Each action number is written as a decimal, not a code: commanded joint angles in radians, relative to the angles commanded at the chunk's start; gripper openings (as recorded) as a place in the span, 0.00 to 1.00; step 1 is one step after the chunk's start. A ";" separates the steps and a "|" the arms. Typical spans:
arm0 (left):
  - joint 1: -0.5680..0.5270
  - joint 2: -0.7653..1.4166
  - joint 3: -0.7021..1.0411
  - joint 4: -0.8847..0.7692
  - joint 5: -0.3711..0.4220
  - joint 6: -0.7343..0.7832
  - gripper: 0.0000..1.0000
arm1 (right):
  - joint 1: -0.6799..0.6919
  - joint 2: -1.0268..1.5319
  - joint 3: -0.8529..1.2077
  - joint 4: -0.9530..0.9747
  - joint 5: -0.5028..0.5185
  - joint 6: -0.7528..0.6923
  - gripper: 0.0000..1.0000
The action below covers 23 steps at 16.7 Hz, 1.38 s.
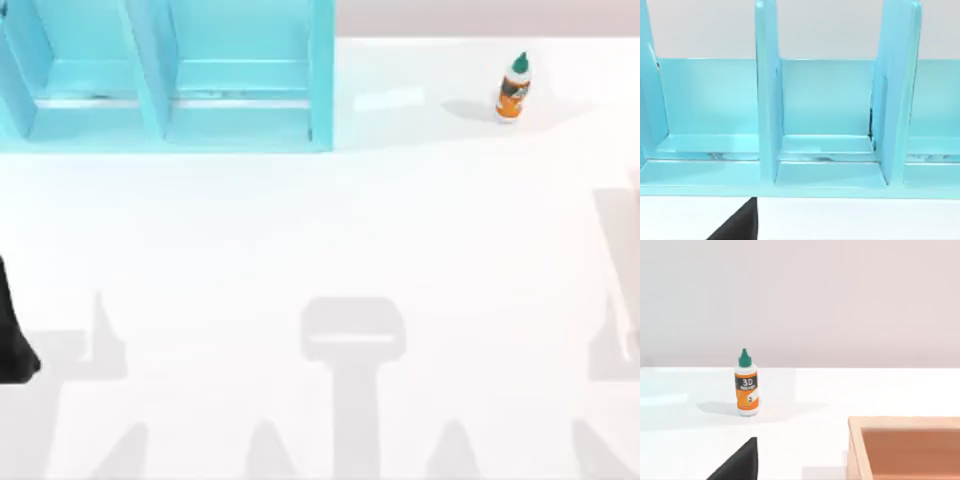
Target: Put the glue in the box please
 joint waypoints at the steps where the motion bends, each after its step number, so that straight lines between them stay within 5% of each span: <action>1: 0.000 0.000 0.000 0.000 0.000 0.000 1.00 | 0.000 0.000 0.000 0.000 0.000 0.000 1.00; 9: 0.000 0.000 0.000 0.000 0.000 0.000 1.00 | 0.040 0.293 0.148 0.136 0.044 0.012 1.00; 23: 0.000 0.000 0.000 0.000 0.000 0.000 1.00 | 0.215 1.765 0.792 0.729 0.235 0.065 1.00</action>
